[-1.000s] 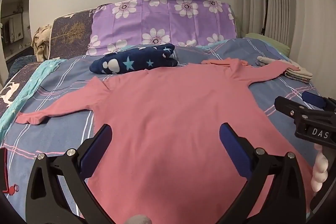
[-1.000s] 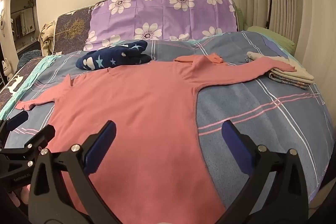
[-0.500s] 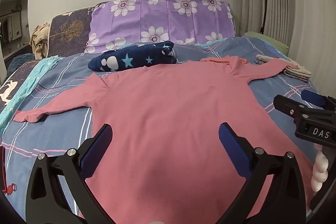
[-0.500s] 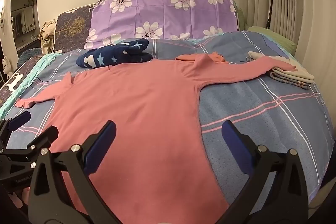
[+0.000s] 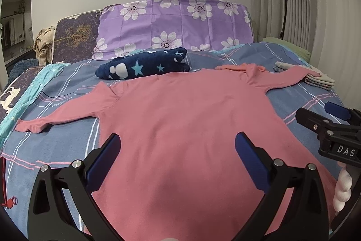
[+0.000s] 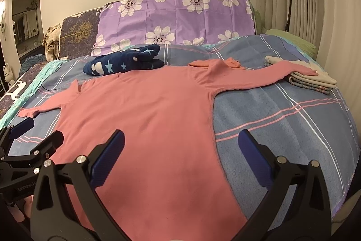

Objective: Fold small clothes

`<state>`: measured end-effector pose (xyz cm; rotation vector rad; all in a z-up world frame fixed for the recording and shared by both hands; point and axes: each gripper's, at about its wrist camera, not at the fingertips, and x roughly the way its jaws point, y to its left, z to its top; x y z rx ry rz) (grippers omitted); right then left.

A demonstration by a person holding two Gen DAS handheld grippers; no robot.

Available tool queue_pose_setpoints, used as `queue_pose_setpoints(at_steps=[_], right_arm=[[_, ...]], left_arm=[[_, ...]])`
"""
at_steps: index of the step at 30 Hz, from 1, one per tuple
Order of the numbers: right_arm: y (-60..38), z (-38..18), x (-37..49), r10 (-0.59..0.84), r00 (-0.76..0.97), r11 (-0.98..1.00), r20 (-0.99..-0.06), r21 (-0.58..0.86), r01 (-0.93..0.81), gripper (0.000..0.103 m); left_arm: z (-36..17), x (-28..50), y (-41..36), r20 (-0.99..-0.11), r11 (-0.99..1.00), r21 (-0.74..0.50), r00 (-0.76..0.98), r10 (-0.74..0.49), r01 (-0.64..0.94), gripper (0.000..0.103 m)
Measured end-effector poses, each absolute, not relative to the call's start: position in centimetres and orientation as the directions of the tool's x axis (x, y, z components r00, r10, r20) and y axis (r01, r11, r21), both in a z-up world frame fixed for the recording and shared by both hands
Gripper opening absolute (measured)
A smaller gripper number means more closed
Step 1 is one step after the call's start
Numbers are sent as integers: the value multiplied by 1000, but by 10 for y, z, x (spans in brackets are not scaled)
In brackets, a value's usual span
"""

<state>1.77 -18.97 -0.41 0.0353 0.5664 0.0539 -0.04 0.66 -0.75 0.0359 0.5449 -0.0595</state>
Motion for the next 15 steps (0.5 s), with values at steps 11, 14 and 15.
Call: queue_pose_setpoints(at_steps=[11,14,15], right_arm=[[-193,-9,15,35,850,999,-525,33,-21,101],[-193,-10,15,47,849,999,-526,43,-29,101],[-193,-10,15,53,849,998,-525,48,-32,101]], left_arm=[[-12,-1,0,-510,996,28,858,-57,83,102],[-11,-4,-2,-487,995,37,871,-67,98,102],[-12,-5,-3,-483,994,40,873,-68,99,102]])
